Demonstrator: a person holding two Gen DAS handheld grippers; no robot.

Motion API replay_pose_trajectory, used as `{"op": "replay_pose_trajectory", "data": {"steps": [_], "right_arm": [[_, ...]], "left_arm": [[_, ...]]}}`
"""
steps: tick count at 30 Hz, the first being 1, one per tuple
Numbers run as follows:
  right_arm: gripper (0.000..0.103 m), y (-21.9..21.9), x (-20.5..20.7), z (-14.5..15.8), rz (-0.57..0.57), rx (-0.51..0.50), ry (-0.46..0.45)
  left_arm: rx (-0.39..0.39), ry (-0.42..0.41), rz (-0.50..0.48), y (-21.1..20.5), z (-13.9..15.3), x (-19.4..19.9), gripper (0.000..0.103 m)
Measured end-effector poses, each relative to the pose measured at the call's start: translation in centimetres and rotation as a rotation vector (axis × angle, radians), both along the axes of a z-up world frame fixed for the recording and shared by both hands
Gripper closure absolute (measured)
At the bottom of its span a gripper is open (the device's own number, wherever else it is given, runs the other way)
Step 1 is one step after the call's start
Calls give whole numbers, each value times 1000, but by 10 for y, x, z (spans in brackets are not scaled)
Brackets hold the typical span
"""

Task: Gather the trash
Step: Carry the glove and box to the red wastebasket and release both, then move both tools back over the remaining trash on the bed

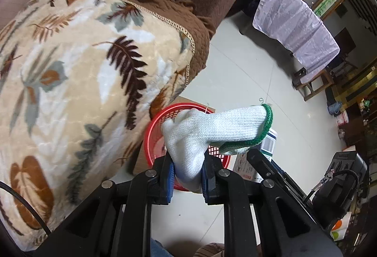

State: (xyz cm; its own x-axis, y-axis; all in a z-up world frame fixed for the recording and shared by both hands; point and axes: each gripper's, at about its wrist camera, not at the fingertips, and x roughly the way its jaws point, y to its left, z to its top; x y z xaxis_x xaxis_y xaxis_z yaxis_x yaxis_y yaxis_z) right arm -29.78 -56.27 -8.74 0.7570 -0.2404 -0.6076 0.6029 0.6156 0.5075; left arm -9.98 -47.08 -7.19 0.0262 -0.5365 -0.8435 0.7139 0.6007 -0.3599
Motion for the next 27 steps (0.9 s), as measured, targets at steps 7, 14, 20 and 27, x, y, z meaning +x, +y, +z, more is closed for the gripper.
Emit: {"op": "replay_pose_trajectory", "data": {"steps": [7, 14, 20, 27], "right_arm": [[58, -13, 7, -15, -27, 15, 28], [43, -23, -4, -17, -86, 56, 23], [43, -6, -2, 4, -38, 23, -29], [33, 52, 27, 48, 115, -53, -132]], "left_arm": [[31, 66, -9, -20, -30, 6, 72], [35, 119, 8, -19, -41, 12, 46], [-29, 53, 38, 17, -5, 13, 46], [-109, -65, 154, 101, 51, 17, 42]]}}
